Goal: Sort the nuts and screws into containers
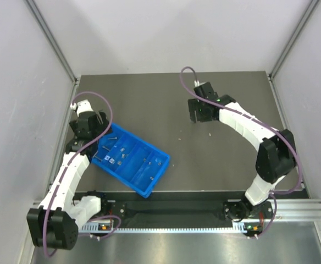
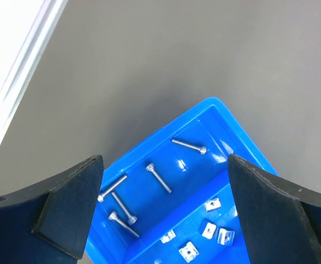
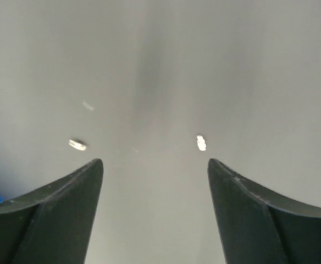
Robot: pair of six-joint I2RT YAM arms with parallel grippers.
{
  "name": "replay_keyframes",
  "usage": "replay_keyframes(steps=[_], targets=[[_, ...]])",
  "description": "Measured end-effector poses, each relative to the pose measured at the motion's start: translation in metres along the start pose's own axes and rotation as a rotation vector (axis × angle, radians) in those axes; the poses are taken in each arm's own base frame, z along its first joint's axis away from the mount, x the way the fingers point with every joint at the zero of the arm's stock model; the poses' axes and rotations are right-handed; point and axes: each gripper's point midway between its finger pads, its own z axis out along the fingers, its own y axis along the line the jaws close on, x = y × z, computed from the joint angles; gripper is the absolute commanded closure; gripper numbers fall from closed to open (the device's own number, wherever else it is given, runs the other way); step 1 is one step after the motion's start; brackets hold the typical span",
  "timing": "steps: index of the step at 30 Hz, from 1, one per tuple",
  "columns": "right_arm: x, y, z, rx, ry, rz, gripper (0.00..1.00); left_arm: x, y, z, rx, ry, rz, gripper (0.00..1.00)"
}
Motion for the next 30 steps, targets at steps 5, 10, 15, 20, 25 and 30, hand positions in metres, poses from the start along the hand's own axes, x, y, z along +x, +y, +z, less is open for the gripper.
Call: replay_keyframes(steps=[5,10,15,20,25,30], targets=[[0.062,-0.031,0.031,0.064,0.159,-0.046,0.37,0.006,-0.005,0.01,0.0,0.051,0.013,0.01],[0.074,-0.066,0.057,0.105,0.2,-0.014,0.43,0.011,-0.006,0.012,-0.003,0.082,0.015,0.01],[0.076,-0.072,0.072,0.083,0.205,-0.044,0.51,0.008,-0.006,0.01,-0.006,0.088,0.006,0.01],[0.084,-0.066,0.085,0.048,0.232,-0.076,0.53,0.003,-0.009,0.012,-0.009,0.092,0.001,0.02],[0.085,-0.065,0.087,0.035,0.227,-0.087,0.59,0.005,-0.008,0.014,-0.018,0.098,0.004,0.02],[0.089,-0.065,0.09,0.028,0.228,-0.1,0.67,0.005,-0.007,0.013,-0.022,0.103,0.006,0.02]])
